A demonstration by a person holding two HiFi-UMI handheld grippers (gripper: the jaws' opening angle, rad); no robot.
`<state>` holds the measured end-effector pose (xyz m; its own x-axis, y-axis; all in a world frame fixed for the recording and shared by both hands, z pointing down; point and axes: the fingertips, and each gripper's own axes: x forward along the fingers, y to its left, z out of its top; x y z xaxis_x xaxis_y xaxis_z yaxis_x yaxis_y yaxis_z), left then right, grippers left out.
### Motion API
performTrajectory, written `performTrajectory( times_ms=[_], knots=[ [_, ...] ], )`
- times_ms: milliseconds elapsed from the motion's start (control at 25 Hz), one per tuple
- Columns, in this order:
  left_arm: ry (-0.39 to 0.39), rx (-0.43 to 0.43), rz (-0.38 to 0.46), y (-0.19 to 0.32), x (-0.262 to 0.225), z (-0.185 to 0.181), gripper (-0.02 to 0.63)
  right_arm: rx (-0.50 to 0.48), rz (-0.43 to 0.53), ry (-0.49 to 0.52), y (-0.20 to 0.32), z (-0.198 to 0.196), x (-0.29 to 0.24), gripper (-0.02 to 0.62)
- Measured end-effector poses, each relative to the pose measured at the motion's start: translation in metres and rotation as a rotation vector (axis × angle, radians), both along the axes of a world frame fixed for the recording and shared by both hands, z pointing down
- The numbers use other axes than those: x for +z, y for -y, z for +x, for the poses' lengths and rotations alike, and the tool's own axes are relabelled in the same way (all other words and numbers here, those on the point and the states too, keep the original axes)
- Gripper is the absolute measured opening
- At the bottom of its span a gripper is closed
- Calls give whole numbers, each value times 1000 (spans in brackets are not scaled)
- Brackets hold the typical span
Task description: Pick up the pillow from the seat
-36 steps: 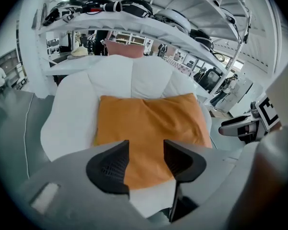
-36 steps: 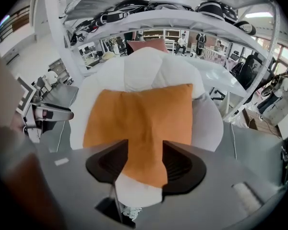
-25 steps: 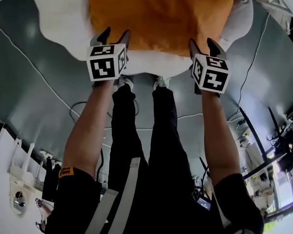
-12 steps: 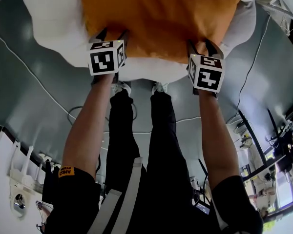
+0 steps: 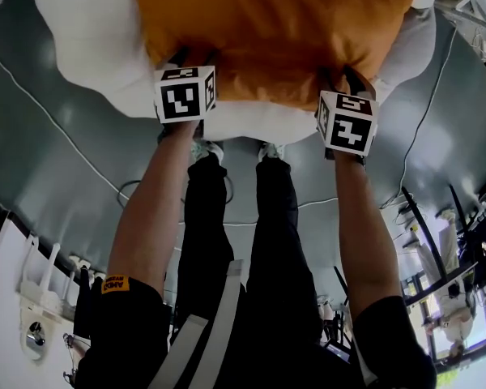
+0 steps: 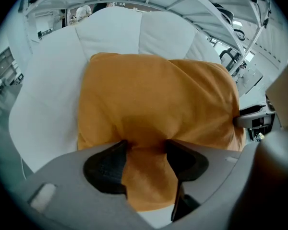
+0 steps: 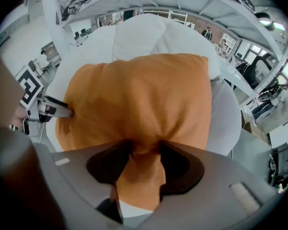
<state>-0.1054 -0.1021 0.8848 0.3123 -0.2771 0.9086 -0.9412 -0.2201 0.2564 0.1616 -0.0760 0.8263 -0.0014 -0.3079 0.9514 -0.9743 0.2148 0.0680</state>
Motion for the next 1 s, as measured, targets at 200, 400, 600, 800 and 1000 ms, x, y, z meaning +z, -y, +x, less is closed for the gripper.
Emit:
performTrajectory(
  times_ms=[200, 400, 600, 800, 1000],
  knots=[
    [1, 4, 12, 2, 11, -1, 215, 9, -7, 12, 2, -2, 10, 170],
    [-6, 4, 19, 6, 9, -4, 158, 20, -10, 20, 7, -7, 10, 124],
    [-8, 1, 27, 5, 4, 1, 54, 35, -10, 33, 6, -6, 8, 62],
    [-15, 9, 31, 4, -10, 1, 9, 51, -8, 48, 4, -11, -3, 21],
    [-24, -11, 40, 0, -31, -4, 5, 63, -5, 64, 0, -16, -19, 14]
  ],
)
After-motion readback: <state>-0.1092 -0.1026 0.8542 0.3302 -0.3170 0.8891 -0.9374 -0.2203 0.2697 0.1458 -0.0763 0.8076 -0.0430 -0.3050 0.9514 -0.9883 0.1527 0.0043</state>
